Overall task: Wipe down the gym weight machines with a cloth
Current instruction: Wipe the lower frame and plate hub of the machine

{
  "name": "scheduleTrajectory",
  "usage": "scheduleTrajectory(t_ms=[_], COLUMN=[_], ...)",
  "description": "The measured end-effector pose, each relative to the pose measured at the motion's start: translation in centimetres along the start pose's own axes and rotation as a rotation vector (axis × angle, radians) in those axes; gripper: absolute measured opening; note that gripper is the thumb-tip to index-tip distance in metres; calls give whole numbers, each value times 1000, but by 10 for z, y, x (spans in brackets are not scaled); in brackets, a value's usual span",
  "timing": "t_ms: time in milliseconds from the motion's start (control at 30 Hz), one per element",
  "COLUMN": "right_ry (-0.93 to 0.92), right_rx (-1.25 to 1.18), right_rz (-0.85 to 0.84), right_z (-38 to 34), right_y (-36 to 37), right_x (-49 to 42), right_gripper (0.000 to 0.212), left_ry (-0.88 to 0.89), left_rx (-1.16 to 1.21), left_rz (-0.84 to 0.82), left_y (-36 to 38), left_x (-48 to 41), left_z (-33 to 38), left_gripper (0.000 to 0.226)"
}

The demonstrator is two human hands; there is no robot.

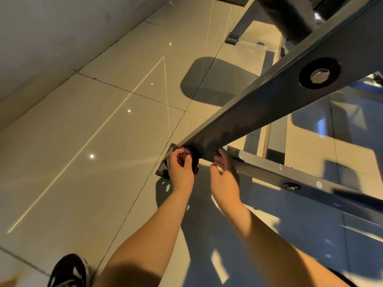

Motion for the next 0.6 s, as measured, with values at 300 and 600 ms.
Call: scheduleTrajectory(t_ms=[300,600], right_ry=[-24,9], right_rx=[5,-113], right_rz=[-60,21], right_z=[2,9], right_y=[1,-2], right_x=[-14,-20], right_gripper=[37,35], left_ry=[-4,33], left_rx=[71,-187], left_rz=[3,-294], left_y=[12,23], left_x=[-4,26], left_z=[-4,-13], left_gripper=[32,13])
Point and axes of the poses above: each hand's wrist, its own x-axis away from the middle knuckle, its own y-axis out of the palm, z = x × y, the point moved 3 cm from there along -x, towards the middle knuckle, and after that the axes turned 2 degrees about -x, right-handed, at the moved point
